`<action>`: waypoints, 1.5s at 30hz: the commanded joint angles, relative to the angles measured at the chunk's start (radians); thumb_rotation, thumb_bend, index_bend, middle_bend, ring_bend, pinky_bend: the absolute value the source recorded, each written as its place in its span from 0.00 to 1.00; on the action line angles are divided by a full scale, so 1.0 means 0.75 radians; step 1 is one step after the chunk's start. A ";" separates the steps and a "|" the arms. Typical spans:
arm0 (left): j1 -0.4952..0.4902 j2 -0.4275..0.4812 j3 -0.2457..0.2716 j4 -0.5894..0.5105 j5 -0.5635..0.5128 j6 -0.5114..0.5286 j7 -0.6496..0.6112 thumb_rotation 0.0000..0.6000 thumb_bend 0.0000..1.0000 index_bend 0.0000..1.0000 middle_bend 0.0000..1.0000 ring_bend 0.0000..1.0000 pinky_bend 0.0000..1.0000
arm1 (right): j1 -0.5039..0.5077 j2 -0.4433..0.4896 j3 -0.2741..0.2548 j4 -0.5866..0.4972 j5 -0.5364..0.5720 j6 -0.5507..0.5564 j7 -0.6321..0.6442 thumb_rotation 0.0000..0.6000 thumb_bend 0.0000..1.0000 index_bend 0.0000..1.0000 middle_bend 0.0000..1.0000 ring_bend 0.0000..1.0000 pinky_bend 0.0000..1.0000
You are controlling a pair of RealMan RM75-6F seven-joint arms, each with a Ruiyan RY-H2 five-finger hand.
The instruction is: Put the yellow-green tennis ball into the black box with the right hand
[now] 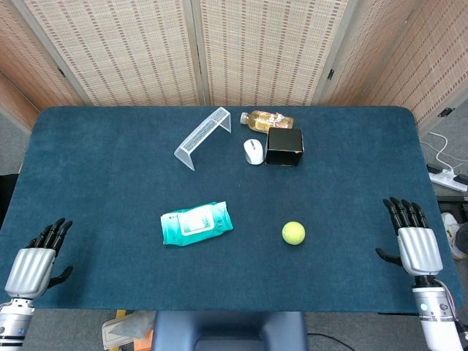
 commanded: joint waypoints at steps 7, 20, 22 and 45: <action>0.005 0.004 0.004 -0.010 0.011 0.011 0.003 1.00 0.27 0.08 0.17 0.15 0.36 | -0.007 0.006 -0.018 -0.006 -0.018 0.003 -0.001 1.00 0.11 0.03 0.07 0.00 0.02; 0.007 0.011 0.007 -0.012 0.021 0.017 -0.024 1.00 0.27 0.08 0.17 0.15 0.36 | -0.050 -0.164 -0.090 0.055 -0.195 0.160 -0.134 1.00 0.51 0.27 0.39 0.18 0.28; 0.008 0.013 0.006 -0.012 0.021 0.017 -0.028 1.00 0.27 0.08 0.17 0.15 0.36 | -0.053 -0.201 -0.104 0.046 -0.209 0.160 -0.188 1.00 0.55 0.37 0.47 0.29 0.37; 0.007 0.029 0.010 -0.012 0.032 0.012 -0.074 1.00 0.27 0.08 0.17 0.15 0.36 | 0.053 -0.631 -0.120 0.314 -0.233 -0.041 -0.208 1.00 0.71 0.83 0.90 0.69 0.70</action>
